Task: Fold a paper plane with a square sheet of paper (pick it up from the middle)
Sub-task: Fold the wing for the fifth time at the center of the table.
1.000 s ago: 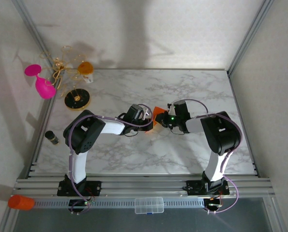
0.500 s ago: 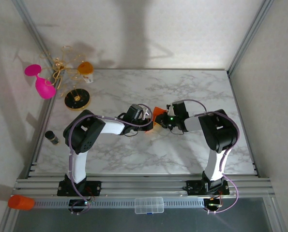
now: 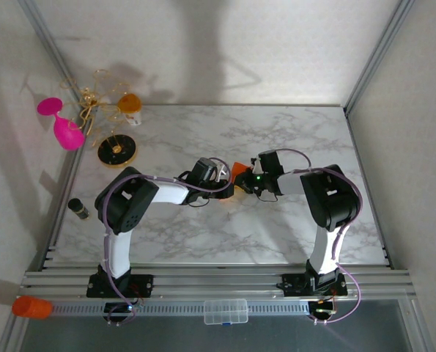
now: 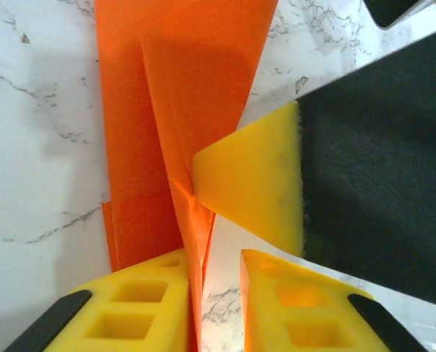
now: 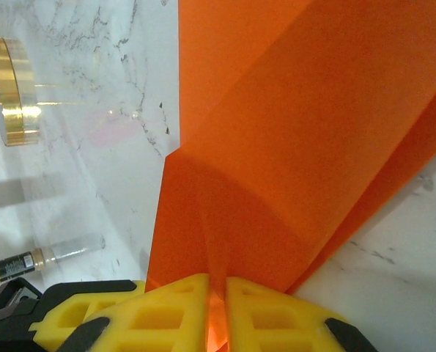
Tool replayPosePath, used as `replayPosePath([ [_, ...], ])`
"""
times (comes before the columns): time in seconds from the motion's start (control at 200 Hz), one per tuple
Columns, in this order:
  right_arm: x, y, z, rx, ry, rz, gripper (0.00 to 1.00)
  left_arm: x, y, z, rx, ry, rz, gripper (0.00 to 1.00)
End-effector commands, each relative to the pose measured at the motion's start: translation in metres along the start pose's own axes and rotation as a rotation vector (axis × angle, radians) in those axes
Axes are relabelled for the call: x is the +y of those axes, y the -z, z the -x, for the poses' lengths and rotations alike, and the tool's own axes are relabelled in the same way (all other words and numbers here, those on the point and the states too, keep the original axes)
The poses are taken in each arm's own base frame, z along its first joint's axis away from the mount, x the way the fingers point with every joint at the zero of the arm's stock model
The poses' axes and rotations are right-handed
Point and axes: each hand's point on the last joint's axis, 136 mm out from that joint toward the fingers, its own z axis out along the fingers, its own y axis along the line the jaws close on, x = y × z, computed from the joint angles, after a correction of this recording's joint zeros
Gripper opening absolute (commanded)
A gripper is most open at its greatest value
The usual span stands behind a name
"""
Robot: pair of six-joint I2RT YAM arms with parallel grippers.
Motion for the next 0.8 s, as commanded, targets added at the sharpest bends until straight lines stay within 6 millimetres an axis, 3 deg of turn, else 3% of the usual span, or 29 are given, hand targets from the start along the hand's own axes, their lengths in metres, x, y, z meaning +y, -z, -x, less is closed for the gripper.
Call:
replayPosePath([
  [0.0, -0.043, -0.014, -0.006, 0.003, -0.021, -0.154, 0.16, 0.048, 0.009, -0.057, 0.181, 0.106, 0.178, 0.25],
  [0.33, -0.049, -0.018, -0.008, 0.015, -0.023, -0.175, 0.16, 0.031, 0.023, -0.045, 0.152, 0.13, 0.149, 0.27],
  [0.796, -0.049, -0.02, -0.009, 0.023, -0.022, -0.178, 0.16, 0.015, 0.043, -0.003, 0.05, 0.117, 0.159, 0.33],
])
